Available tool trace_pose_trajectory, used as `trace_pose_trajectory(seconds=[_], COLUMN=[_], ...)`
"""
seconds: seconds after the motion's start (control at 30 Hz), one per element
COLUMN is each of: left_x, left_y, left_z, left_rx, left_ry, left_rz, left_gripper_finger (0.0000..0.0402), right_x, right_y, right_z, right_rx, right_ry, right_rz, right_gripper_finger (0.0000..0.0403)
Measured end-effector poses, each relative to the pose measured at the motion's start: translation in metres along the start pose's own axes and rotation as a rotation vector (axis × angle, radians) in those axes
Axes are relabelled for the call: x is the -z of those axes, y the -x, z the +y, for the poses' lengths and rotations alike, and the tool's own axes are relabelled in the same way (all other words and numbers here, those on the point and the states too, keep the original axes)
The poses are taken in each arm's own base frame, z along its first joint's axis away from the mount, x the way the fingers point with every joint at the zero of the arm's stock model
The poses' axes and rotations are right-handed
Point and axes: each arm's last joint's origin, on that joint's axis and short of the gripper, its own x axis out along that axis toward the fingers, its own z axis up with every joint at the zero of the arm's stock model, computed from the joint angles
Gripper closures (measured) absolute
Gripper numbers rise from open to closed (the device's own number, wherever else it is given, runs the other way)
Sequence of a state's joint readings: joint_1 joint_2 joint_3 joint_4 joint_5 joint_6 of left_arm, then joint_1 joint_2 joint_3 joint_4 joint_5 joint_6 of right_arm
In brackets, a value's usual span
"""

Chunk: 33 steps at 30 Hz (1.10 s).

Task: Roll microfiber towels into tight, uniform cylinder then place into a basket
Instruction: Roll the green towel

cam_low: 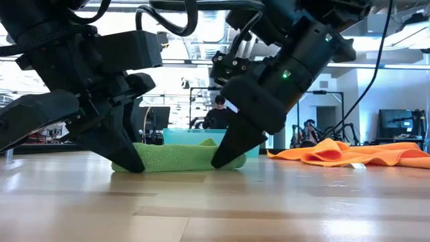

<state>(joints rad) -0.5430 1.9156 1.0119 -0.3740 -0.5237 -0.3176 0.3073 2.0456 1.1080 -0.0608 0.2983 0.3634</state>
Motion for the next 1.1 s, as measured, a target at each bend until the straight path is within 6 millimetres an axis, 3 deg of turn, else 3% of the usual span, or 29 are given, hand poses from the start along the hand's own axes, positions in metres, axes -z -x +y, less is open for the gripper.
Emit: trace_pose_trajectory(seconds=[0.1, 0.4, 0.53, 0.77, 1.1], left_x=[0.000, 0.001, -0.001, -0.018, -0.017], left_y=[0.000, 0.001, 0.011, 0.042, 0.059], left_z=[0.000, 0.002, 0.008, 0.011, -0.014], left_rx=[-0.005, -0.031, -0.021, -0.021, -0.002], left_ry=[0.007, 0.029, 0.023, 0.006, -0.069], left_rz=[-0.001, 0.011, 0.056, 0.057, -0.023], left_gripper_finger=[0.0373, 0.0293, 0.0269, 0.0278, 0.0299], right_x=[0.000, -0.001, -0.002, -0.007, -0.008], right_y=[0.001, 0.002, 0.007, 0.013, 0.008], right_z=[0.001, 0.006, 0.009, 0.008, -0.002], right_rx=[-0.020, -0.183, -0.286, -0.475, -0.608], right_ry=[-0.019, -0.241, -0.293, -0.427, -0.593], right_rz=[0.006, 0.069, 0.117, 0.219, 0.379], right_gripper_finger=[0.0382, 0.0361, 0.0373, 0.0378, 0.0381])
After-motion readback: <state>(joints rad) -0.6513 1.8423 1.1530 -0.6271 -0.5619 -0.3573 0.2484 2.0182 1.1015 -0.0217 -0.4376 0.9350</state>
